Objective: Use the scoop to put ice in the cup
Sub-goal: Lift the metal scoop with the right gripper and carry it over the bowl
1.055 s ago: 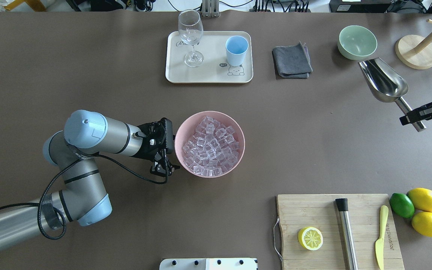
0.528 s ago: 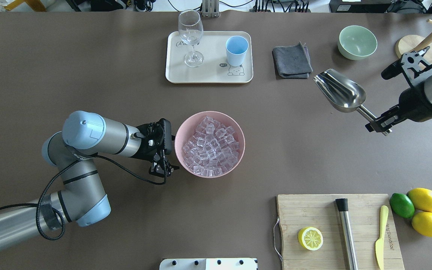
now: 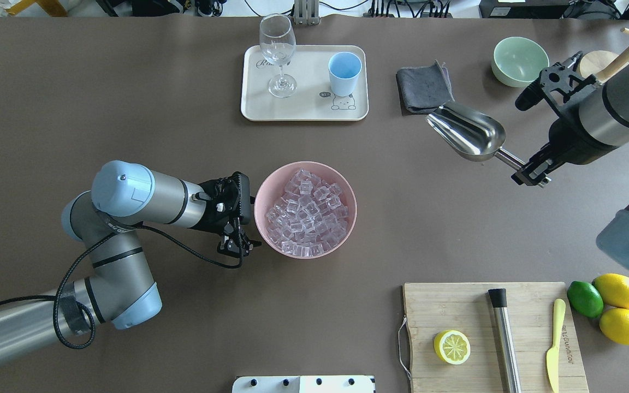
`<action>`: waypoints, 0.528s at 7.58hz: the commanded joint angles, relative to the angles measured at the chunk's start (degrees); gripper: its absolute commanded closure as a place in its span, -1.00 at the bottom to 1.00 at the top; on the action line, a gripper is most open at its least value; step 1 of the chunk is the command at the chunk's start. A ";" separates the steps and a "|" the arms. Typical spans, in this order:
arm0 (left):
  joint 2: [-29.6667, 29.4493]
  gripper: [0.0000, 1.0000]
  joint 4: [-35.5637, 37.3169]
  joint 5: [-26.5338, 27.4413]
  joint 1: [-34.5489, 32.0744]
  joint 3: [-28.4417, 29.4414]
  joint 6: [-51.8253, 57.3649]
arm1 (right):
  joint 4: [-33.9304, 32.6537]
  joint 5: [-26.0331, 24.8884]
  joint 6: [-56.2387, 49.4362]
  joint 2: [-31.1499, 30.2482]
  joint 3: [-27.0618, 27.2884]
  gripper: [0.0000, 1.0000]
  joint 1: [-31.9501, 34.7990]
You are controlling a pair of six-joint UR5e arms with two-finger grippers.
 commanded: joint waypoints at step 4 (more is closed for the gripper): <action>0.06 -0.97 -0.02 0.00 0.00 0.01 0.00 | -24.01 -9.59 -11.52 15.01 -0.95 1.00 -9.73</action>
